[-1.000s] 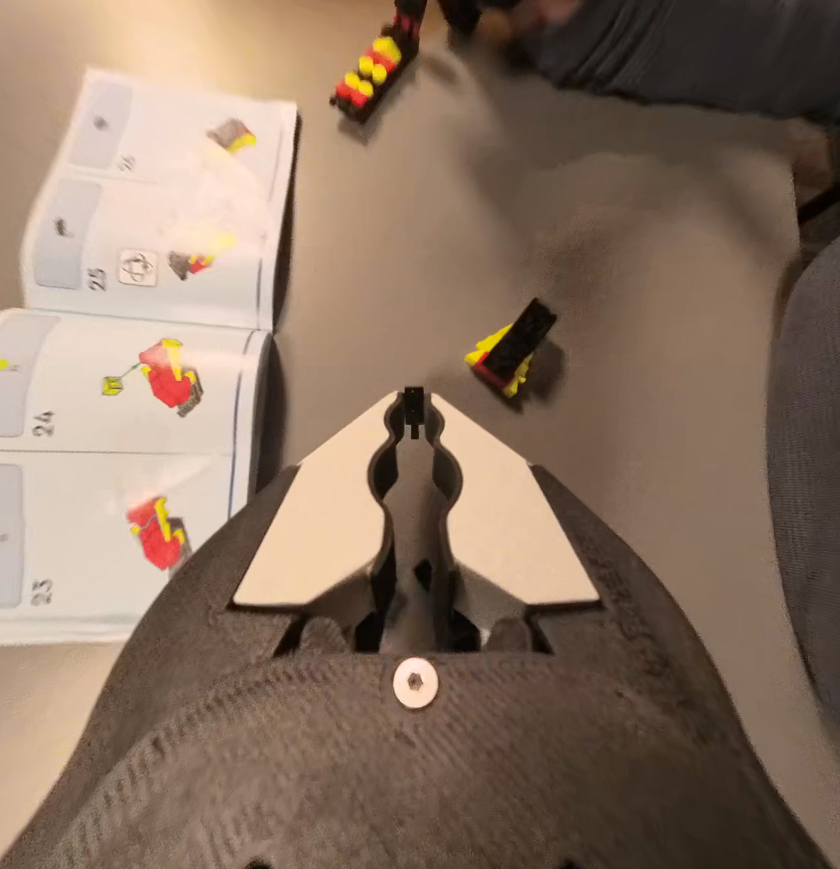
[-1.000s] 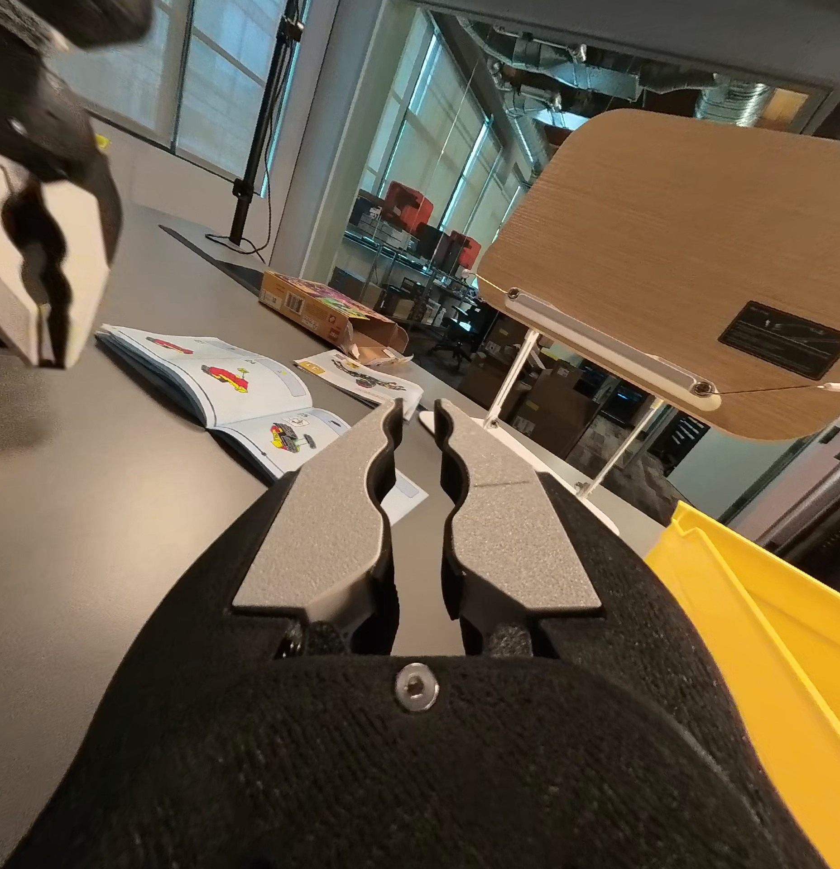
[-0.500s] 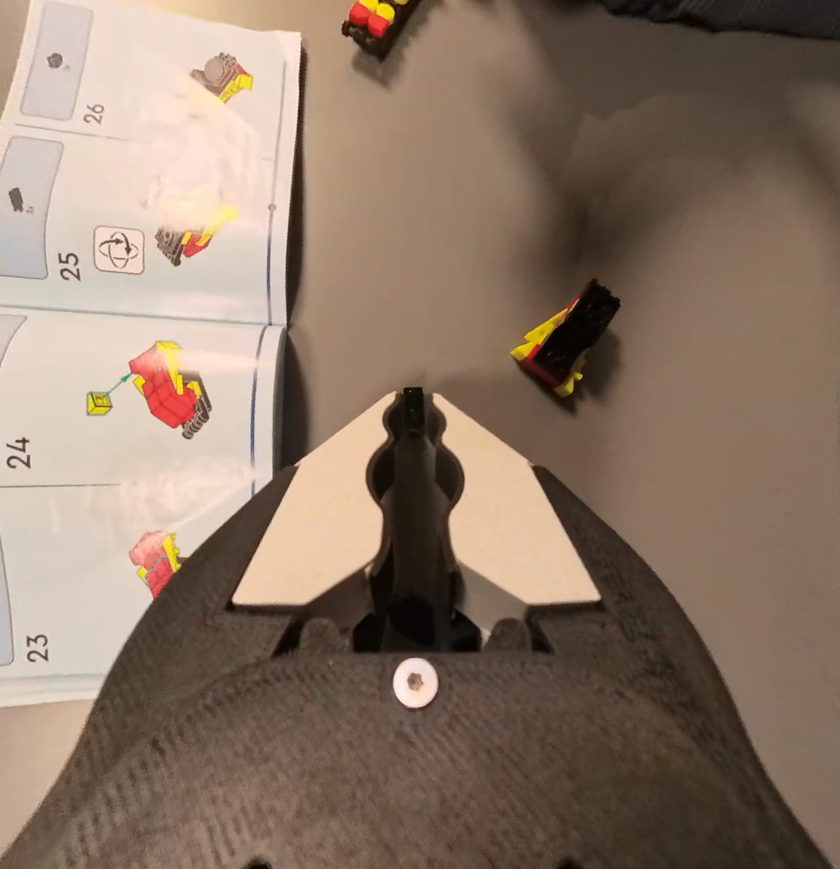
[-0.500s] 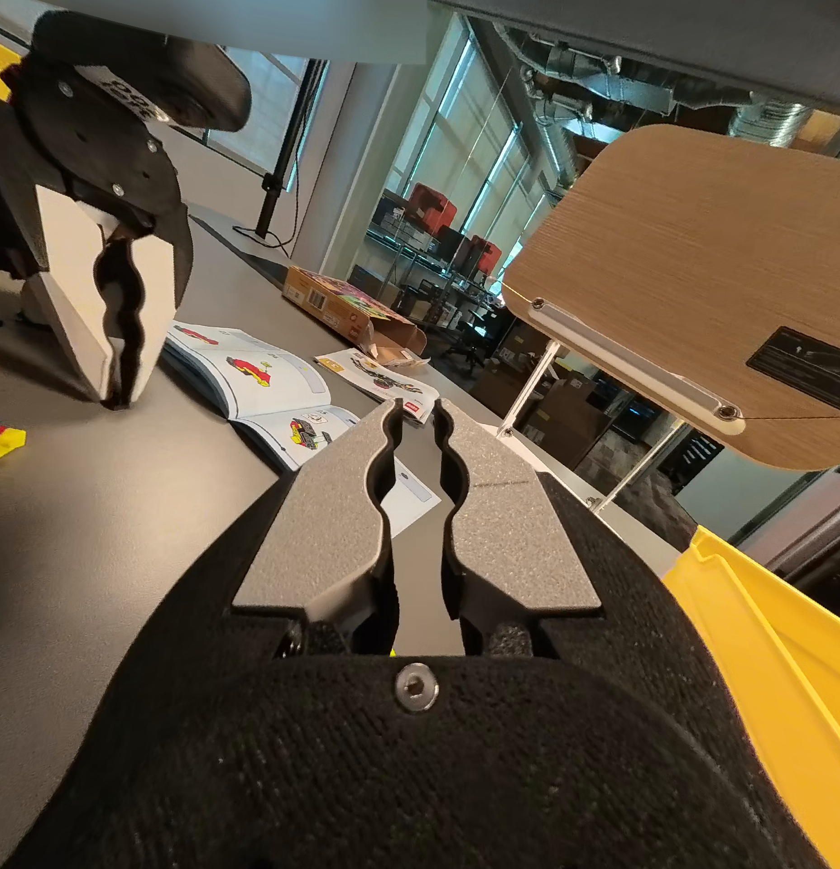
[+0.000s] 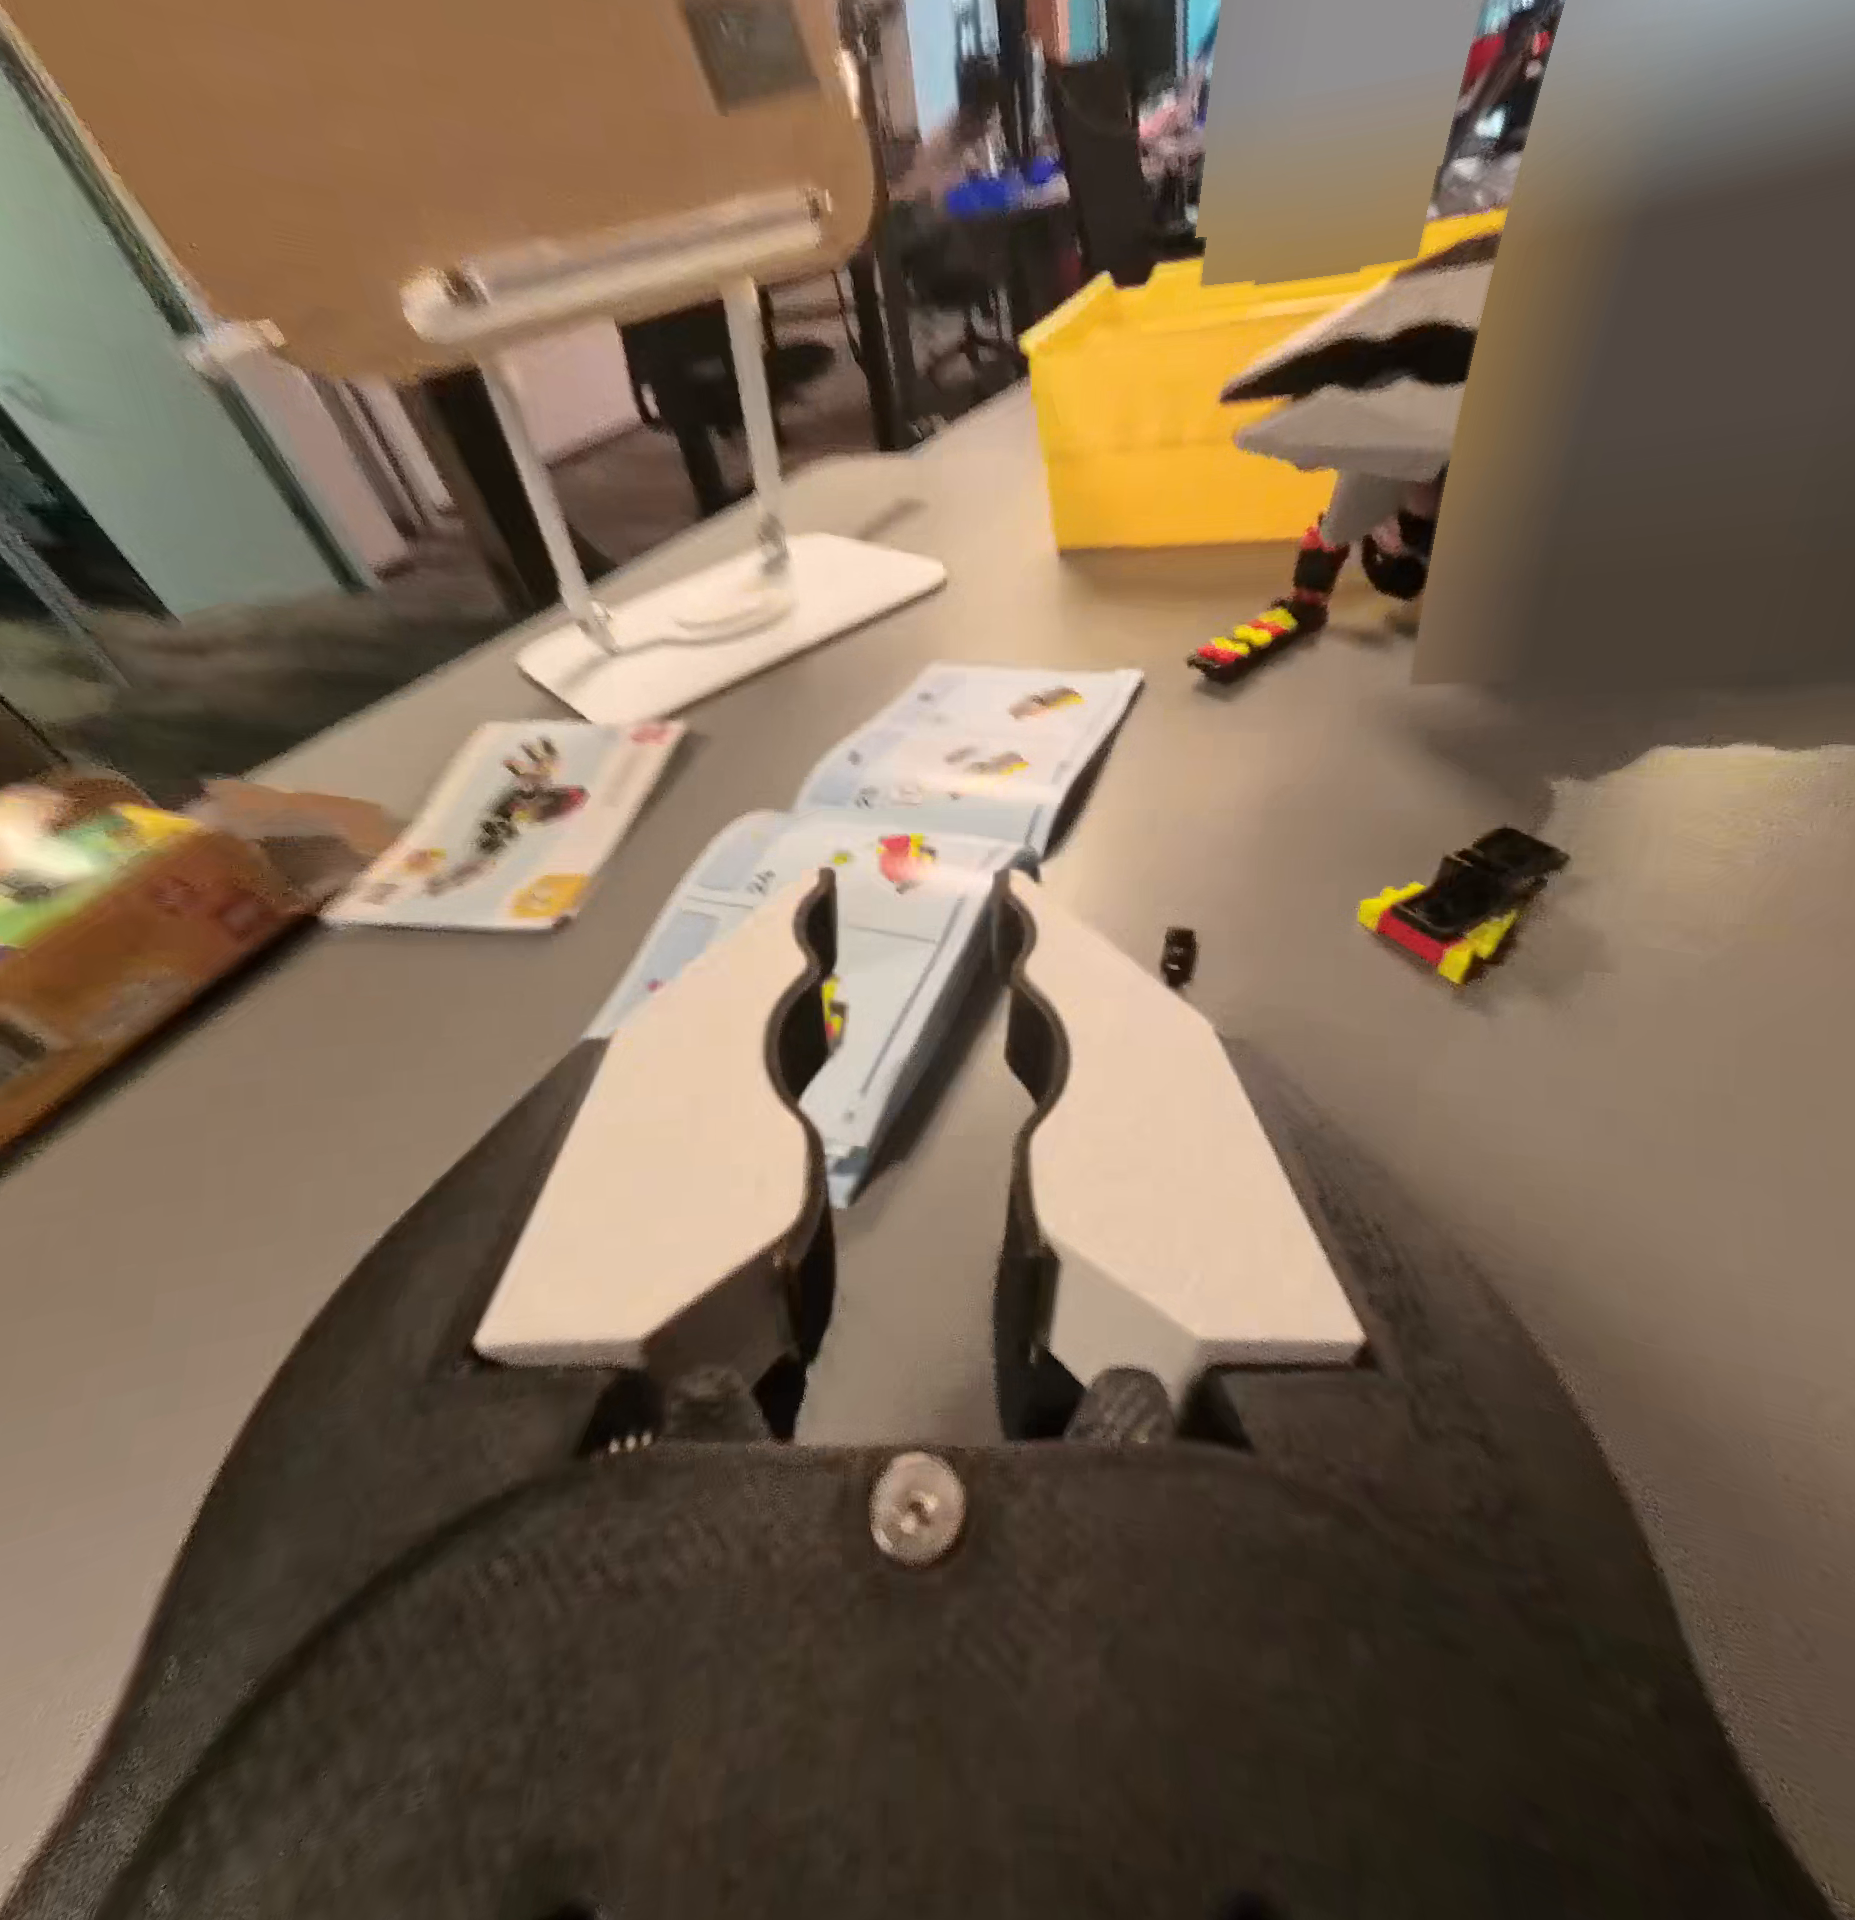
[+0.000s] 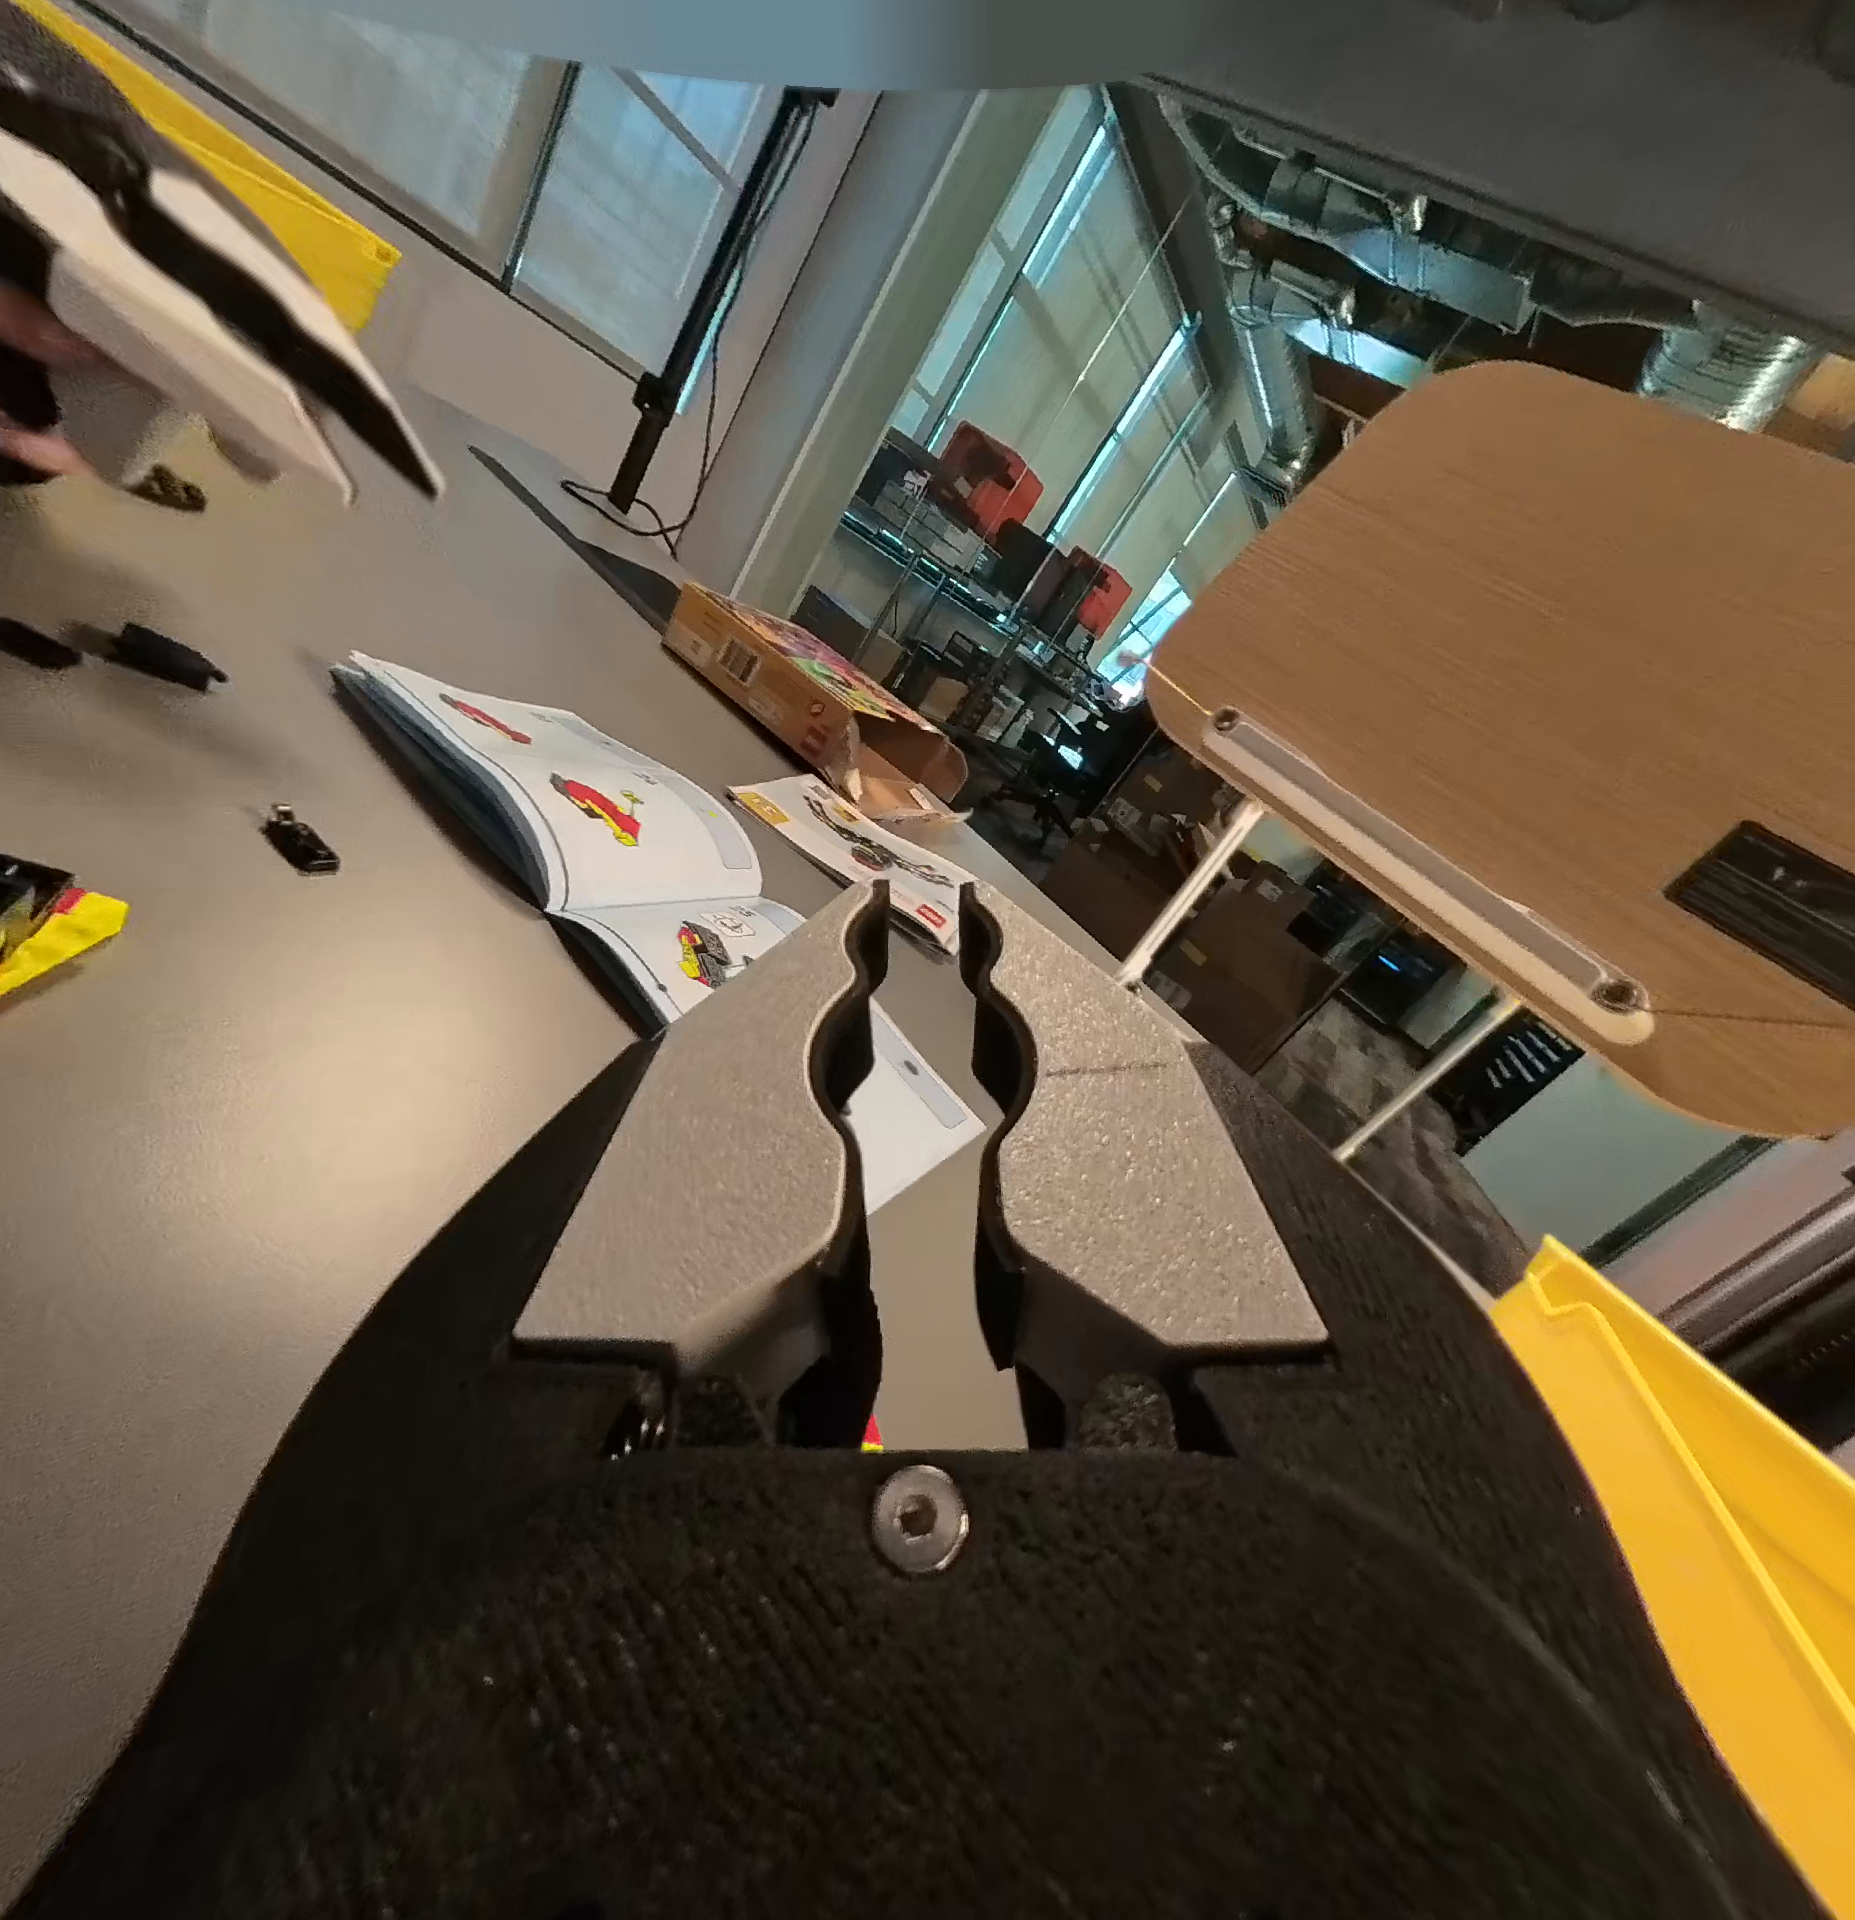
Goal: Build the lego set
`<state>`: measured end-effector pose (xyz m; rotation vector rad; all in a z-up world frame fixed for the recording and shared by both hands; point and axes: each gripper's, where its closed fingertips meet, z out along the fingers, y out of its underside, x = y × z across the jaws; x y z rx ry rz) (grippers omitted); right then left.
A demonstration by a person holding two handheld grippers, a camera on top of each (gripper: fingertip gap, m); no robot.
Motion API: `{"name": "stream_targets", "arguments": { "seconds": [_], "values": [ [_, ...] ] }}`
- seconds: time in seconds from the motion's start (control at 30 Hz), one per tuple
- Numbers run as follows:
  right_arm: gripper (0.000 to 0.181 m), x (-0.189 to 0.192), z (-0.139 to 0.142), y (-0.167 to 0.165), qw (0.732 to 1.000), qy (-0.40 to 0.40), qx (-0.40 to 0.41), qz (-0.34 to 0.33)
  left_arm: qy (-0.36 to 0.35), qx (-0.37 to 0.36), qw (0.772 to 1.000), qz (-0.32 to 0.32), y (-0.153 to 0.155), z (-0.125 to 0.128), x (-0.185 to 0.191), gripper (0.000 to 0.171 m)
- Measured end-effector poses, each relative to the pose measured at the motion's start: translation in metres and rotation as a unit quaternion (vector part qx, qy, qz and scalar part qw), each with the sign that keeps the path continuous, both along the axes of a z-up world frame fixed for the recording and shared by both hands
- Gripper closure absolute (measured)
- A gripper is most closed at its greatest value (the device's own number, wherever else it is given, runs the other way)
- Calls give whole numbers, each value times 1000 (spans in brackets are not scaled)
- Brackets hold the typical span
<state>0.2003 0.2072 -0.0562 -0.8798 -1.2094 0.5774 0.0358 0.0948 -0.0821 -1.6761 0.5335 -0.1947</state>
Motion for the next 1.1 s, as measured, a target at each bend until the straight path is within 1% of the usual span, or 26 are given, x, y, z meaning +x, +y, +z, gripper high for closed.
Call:
{"name": "stream_targets", "arguments": {
  "seconds": [0.03,0.1,0.27,0.47,0.8,0.87,0.93,1.03,1.1],
  "values": [
    [170,-1,-1,-2,1000,-4,7,1,6,23,1000,7,-1,6,-2,143],
    [170,-2,-1,-5,1000,-9,19,3,23,49,998,18,-1,9,-6,144],
    [170,-4,-2,-10,999,-16,36,8,39,54,998,16,0,7,-3,148],
    [170,-5,-4,-13,999,-26,36,12,40,54,998,14,0,6,-3,150],
    [171,-10,-10,-25,996,-53,72,24,49,51,997,9,0,4,0,152],
    [170,-10,-9,-32,996,-49,60,46,49,50,998,8,0,4,0,153],
    [166,-13,-10,-45,995,-51,28,84,49,49,998,6,0,3,1,153],
    [140,-21,-18,-61,988,-88,-51,116,50,47,998,4,0,2,2,153],
    [130,-28,-25,-80,975,-124,-109,151,55,40,998,-4,0,0,5,156]
  ]
}}
